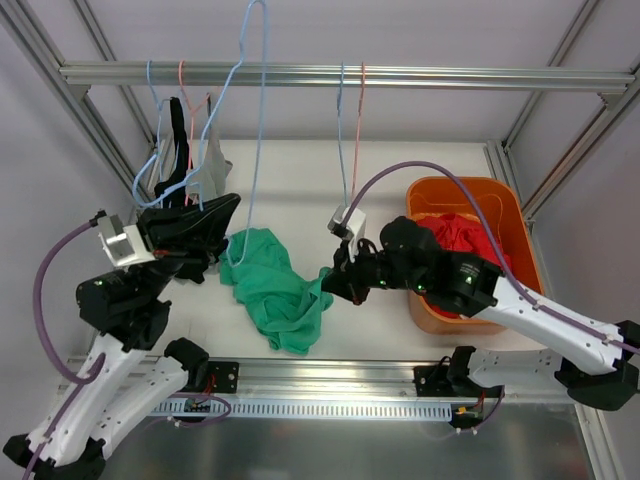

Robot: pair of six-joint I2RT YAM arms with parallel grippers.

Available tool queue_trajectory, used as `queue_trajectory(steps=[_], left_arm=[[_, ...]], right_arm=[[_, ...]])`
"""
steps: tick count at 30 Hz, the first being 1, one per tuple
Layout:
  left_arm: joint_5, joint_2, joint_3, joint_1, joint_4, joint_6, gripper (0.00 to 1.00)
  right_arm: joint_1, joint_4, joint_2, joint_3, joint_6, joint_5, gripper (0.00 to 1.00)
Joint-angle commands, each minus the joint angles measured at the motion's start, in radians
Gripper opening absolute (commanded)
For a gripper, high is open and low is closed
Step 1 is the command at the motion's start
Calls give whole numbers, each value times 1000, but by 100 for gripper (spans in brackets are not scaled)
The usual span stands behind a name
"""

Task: Remove the tank top from the hanger

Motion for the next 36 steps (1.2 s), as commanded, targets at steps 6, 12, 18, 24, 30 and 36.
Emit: queue_trajectory(steps=[6, 12, 18, 24, 30, 36], left_arm=[[-199, -210, 45, -8, -758, 2, 0], [-272, -146, 146, -8, -1148, -48, 0], [-318, 93, 360, -9, -1271, -65, 0], [-293, 429, 690, -8, -1285, -39, 0], [-323, 689, 945, -23, -1280, -51, 0], [-355, 867, 1118, -54, -1274, -45, 0]], right_arm=[[28, 135, 95, -177, 42, 134, 48], [27, 112, 27, -177, 42, 251, 100], [27, 68, -47, -165, 42, 282, 99], [27, 41, -116, -186, 68, 277, 100], [27, 35, -263, -217, 92, 246, 99], [27, 26, -377, -238, 112, 191, 99]])
